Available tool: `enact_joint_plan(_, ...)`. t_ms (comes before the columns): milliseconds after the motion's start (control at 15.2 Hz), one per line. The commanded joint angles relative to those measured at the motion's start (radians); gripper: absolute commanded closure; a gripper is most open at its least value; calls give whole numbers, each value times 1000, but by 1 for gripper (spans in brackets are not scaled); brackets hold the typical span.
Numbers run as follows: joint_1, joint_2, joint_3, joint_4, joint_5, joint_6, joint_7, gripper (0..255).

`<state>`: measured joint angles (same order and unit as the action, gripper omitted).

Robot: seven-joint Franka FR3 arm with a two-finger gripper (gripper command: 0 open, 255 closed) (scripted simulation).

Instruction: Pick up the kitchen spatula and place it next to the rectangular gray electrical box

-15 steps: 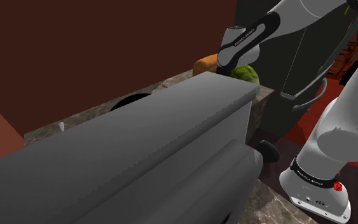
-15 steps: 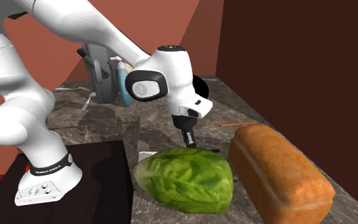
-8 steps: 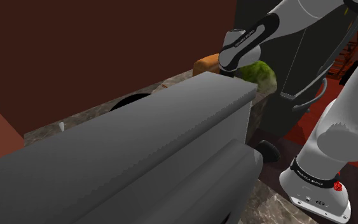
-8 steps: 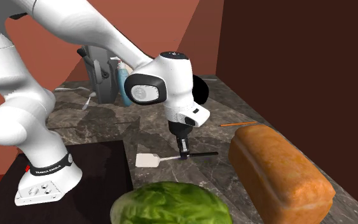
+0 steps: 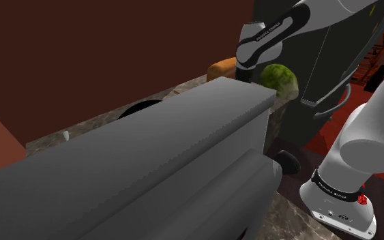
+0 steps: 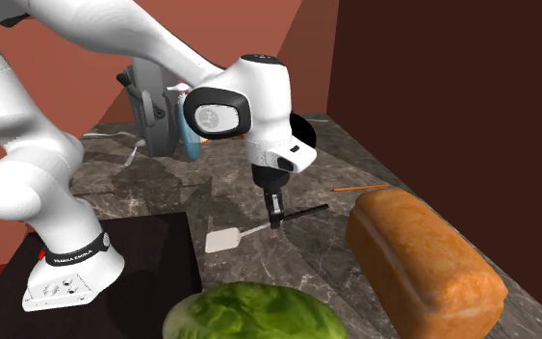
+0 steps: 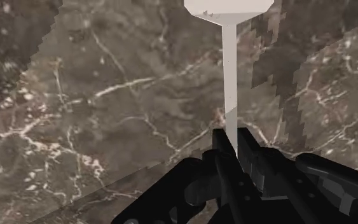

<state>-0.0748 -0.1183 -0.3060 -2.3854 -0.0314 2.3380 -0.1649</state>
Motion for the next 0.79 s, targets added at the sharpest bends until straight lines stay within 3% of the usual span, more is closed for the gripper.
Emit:
enact_joint_plan(0, -1, -17, 2, 12, -6, -29, 5, 255)
enact_joint_plan(726, -3, -90, 12, 96, -26, -183, 22, 255)
